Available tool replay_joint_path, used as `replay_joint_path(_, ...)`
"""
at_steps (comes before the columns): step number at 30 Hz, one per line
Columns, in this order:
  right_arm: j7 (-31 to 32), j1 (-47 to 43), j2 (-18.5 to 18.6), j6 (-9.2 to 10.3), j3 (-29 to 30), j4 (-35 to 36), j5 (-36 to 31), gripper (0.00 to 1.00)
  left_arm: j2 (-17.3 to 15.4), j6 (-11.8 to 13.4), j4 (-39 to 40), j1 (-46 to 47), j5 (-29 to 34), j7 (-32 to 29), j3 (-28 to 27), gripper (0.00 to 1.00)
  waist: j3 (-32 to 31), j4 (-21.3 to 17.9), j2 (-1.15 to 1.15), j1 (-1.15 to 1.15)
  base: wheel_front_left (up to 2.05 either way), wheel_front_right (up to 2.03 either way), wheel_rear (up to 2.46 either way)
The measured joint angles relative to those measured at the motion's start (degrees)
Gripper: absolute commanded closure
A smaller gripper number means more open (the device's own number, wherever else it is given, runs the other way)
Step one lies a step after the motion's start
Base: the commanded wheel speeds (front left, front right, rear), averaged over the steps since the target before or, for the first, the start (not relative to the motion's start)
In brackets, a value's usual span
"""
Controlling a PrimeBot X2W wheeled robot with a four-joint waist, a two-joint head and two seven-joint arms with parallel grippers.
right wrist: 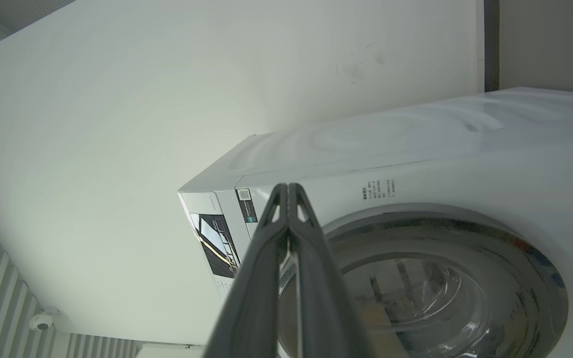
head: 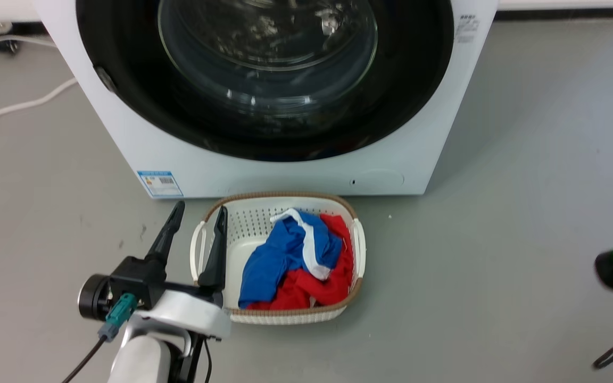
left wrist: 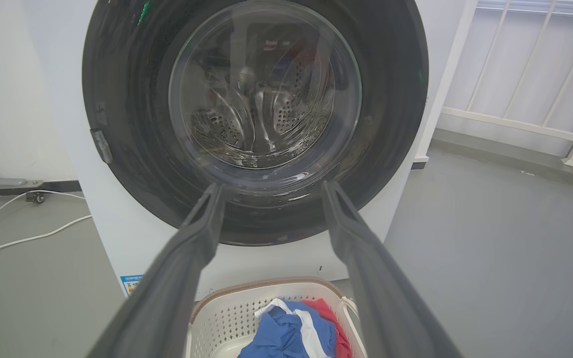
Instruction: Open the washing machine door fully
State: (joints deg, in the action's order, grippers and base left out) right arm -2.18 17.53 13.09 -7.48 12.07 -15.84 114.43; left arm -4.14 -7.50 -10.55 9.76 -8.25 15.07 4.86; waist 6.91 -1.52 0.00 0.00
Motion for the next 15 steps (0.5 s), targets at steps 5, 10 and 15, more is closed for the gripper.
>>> replay_joint_path(5, 3.5, 8.5, 9.0, -0.01, -5.3, -5.9, 4.8, 1.0, 0.5, 0.0, 1.4, 2.3, 0.0, 0.0, 0.4, 0.0, 4.3, 0.6, 0.0, 0.0, 0.0, 0.0, 0.0)
replay_joint_path(10, 8.1, 17.8, 18.2, 0.0, -14.7, -12.5, 7.2, 1.0, 0.8, 0.0, 2.6, 5.2, 0.0, 0.0, 1.5, 0.0, 8.6, 1.8, 0.0, 0.0, 0.0, 0.0, 0.0)
replay_joint_path(15, 12.9, 27.8, 23.7, 0.0, -25.3, -18.0, 8.8, 1.0, 1.0, 0.0, 3.4, 7.0, 0.0, 0.0, 2.5, 0.0, 12.1, 3.7, 0.0, 0.0, 0.0, 0.0, 0.0)
